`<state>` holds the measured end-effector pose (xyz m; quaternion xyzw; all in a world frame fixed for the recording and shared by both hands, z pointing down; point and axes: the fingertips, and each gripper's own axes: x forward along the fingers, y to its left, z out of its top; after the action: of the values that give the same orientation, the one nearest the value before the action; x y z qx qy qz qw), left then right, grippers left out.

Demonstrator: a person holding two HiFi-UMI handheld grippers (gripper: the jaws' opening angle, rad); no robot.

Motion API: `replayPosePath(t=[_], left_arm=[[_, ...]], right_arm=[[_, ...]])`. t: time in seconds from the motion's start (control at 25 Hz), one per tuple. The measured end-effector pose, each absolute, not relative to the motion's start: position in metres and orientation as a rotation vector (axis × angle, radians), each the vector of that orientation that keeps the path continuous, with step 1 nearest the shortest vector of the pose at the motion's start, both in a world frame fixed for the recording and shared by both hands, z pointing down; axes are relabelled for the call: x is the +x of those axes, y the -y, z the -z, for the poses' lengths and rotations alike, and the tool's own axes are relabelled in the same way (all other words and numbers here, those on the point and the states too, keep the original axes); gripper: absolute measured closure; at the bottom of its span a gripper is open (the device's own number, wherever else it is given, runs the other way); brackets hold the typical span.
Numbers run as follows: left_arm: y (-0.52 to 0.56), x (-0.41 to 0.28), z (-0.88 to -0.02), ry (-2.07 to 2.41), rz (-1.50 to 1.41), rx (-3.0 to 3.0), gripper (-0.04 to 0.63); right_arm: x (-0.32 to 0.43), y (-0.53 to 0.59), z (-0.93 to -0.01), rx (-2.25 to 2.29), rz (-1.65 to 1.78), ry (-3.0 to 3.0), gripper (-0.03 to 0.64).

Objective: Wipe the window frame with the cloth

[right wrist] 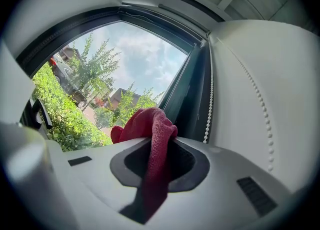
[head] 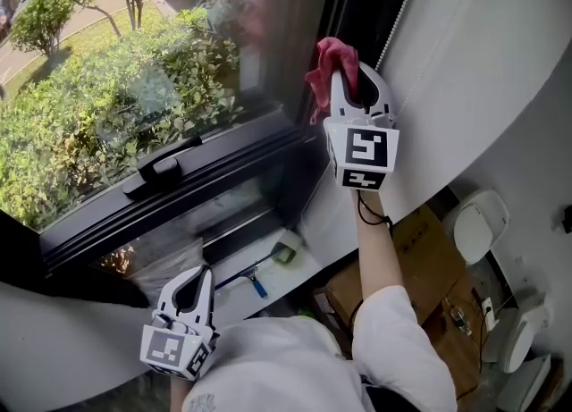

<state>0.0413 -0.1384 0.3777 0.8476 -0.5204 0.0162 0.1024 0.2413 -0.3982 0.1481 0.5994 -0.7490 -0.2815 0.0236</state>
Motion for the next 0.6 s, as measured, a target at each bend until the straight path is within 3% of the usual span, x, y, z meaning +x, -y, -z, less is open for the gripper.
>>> replayPosePath(t=[0.6], left_arm=[[0.136,0.045,-0.38,1.519,-0.047,2.501,0.586]], right_arm=[[0.243,0.401,-0.172,1.847,0.859,2.265,0.552]])
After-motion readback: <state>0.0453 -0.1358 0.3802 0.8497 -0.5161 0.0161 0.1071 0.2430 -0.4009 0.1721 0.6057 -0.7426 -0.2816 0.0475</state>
